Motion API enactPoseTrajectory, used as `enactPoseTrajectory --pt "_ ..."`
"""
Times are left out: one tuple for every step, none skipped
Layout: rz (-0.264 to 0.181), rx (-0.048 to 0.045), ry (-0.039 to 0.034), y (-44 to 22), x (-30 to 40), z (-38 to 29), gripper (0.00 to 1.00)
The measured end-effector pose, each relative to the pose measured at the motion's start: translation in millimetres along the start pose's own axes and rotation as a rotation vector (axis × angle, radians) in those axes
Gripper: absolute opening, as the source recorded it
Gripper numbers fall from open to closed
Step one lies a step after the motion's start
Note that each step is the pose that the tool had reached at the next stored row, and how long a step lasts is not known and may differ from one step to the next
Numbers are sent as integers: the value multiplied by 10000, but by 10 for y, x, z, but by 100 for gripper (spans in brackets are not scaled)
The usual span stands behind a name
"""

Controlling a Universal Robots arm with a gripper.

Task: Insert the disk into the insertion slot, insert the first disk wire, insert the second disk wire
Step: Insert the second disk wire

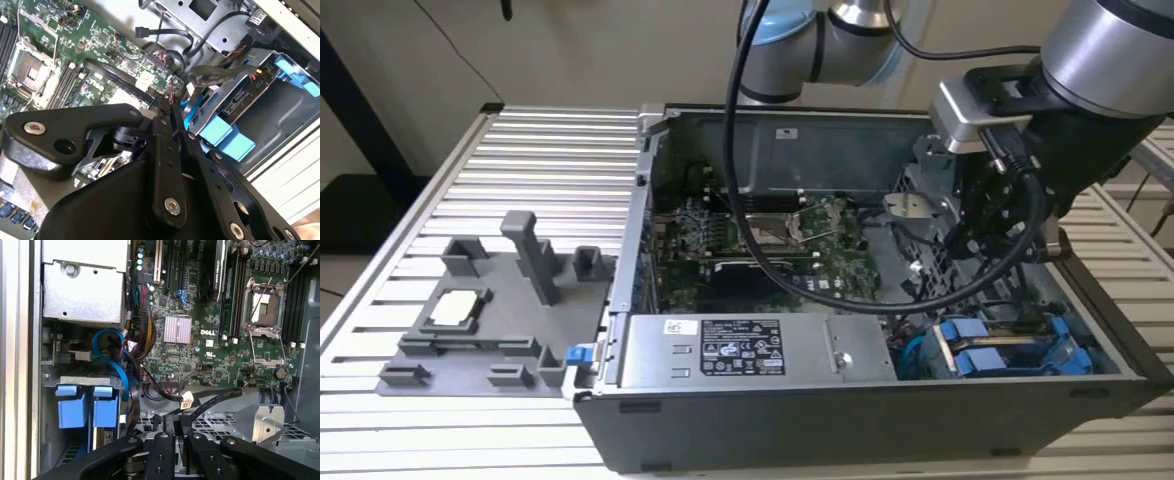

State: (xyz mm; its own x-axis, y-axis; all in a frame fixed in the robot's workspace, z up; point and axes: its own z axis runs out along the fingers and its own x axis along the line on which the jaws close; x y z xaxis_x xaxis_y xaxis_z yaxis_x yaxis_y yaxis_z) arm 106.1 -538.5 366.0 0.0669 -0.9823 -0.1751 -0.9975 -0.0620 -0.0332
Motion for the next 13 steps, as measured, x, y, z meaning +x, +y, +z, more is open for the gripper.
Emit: enactPoseTrajectory --pt "1 -14 70 0 0 0 16" --pt "-2 -27 218 -1 0 -1 16" --pt "-6 -39 396 -1 0 -2 16" --pt "-11 -51 573 -1 0 -1 16" --pt "-14 -63 754 -1 0 -2 16" --pt "-17 -74 916 -1 0 -2 16" --pt "-19 -80 994 -1 5 -2 16" --pt "-20 -81 1011 -5 12 -3 16" --pt "-19 -81 1016 -11 23 -6 16" --pt "-19 -81 1019 -17 34 -7 16" --pt "-19 -81 1025 -26 51 -10 16" --pt "-20 -82 1035 -32 74 -14 16" --pt "-20 -83 1049 -38 96 -18 16"
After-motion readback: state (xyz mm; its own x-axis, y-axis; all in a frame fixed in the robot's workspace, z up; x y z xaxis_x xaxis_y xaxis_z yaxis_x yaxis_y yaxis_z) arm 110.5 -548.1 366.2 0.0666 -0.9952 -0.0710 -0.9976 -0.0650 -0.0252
